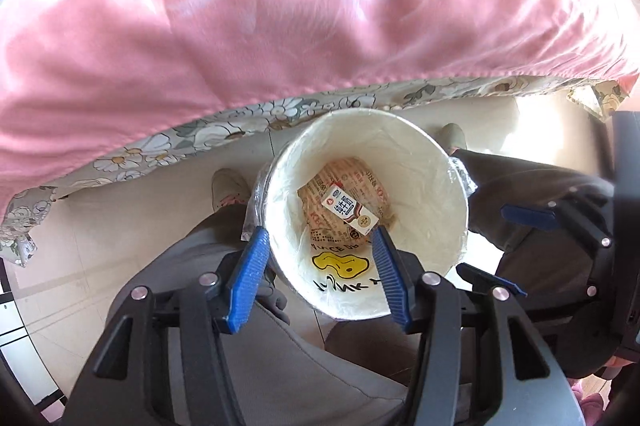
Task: Collect trash
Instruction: 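Move both open tools back toward the items on the bed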
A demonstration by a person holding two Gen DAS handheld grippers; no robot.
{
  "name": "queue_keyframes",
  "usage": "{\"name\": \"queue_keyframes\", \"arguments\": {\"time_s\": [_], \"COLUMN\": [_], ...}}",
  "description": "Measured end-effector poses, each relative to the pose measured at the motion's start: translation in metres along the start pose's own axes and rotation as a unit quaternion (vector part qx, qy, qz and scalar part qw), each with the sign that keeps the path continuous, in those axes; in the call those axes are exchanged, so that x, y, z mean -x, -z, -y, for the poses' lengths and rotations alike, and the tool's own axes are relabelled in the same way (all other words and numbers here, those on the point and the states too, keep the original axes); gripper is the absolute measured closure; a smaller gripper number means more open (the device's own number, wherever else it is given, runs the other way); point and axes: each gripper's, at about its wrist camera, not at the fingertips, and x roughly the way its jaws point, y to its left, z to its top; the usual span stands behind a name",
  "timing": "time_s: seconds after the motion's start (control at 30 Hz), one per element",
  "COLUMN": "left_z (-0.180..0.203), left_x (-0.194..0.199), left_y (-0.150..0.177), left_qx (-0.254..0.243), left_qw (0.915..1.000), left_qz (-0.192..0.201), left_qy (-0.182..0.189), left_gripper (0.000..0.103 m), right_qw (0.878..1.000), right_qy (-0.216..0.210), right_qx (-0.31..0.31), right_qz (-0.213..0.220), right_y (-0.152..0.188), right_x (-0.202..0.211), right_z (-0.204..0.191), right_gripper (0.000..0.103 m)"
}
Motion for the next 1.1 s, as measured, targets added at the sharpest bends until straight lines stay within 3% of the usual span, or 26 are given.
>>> {"name": "queue_keyframes", "arguments": {"time_s": [0.4,0.67,0.9,1.1], "left_z": [0.011,0.010,0.003,-0.001], "left_x": [0.103,0.166,0.205,0.217], "left_y": [-0.021,-0.044,-0.074,-0.104], "left_qx": [-0.014,-0.018,-0.017,-0.023], "left_qw": [0.9951,0.9864,0.9800,0.9768], "left_qz": [0.097,0.161,0.196,0.209], "left_qy": [-0.016,-0.028,-0.031,-0.039], "left_gripper": [0.028,0.015,0.014,0.014], "right_qw": [0.995,0.982,0.968,0.960], "right_qy": [0.033,0.058,0.090,0.097], "right_qx": [0.018,0.029,0.035,0.029], "right_qz": [0.097,0.180,0.233,0.262], "right_y": [-0.013,-0.033,-0.069,-0.109], "right_x": [0.116,0.212,0.271,0.306], "right_z": [0.006,0.009,0.016,0.032], "right_gripper": [0.037,0.028,0.027,0.027]}}
